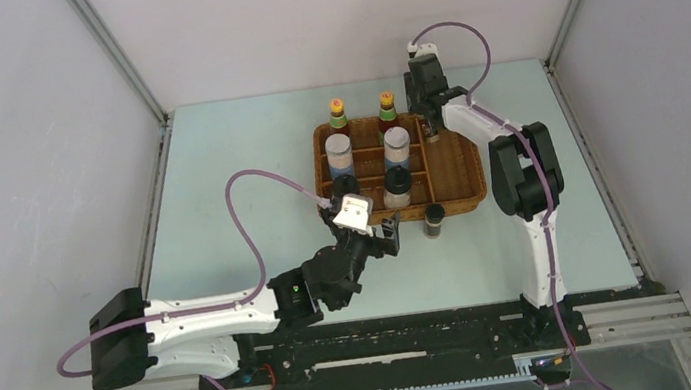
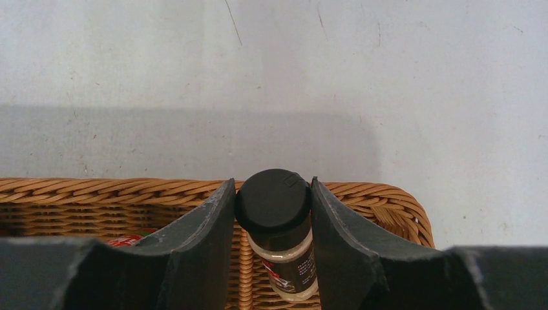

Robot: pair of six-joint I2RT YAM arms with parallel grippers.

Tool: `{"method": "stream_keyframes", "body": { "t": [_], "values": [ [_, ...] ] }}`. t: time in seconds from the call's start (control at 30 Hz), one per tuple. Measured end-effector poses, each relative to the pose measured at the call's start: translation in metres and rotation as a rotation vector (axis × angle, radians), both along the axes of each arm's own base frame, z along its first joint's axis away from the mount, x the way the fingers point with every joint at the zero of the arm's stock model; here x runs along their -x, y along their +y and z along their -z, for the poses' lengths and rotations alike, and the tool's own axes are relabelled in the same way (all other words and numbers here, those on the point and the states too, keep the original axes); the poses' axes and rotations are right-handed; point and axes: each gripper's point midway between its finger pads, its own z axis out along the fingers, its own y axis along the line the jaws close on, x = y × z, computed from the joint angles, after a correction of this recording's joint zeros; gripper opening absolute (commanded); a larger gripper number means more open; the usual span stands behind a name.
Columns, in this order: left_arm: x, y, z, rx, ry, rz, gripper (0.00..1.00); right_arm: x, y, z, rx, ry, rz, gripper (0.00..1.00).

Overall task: Organize the condiment bottles
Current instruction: Place the bottle in the storage box.

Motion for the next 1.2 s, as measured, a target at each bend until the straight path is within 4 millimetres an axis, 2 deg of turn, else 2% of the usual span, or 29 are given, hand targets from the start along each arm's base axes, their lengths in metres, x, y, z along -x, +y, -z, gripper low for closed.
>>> {"method": "stream_keyframes", "body": {
  "t": [0.27,0.47,0.7,1.2],
  "values": [
    [0.0,0.0,0.0,0.0,0.0,0.001,0.85,0.0,0.0,0.0,-0.003,-0.001,-0.001,0.24],
    [0.0,-0.001,0.0,0.007,0.004,0.003,0.85,0.0,-0.001,0.0,-0.006,-0.012,-0.001,0.21],
    [0.001,-0.002,0.001,0.003,0.006,0.012,0.85,0.012,-0.004,0.005,-0.008,-0.004,0.006,0.18],
    [0.003,-0.005,0.007,-0.034,0.016,0.029,0.85,0.025,-0.007,-0.005,-0.014,-0.019,0.022,0.15]
  ]
}}
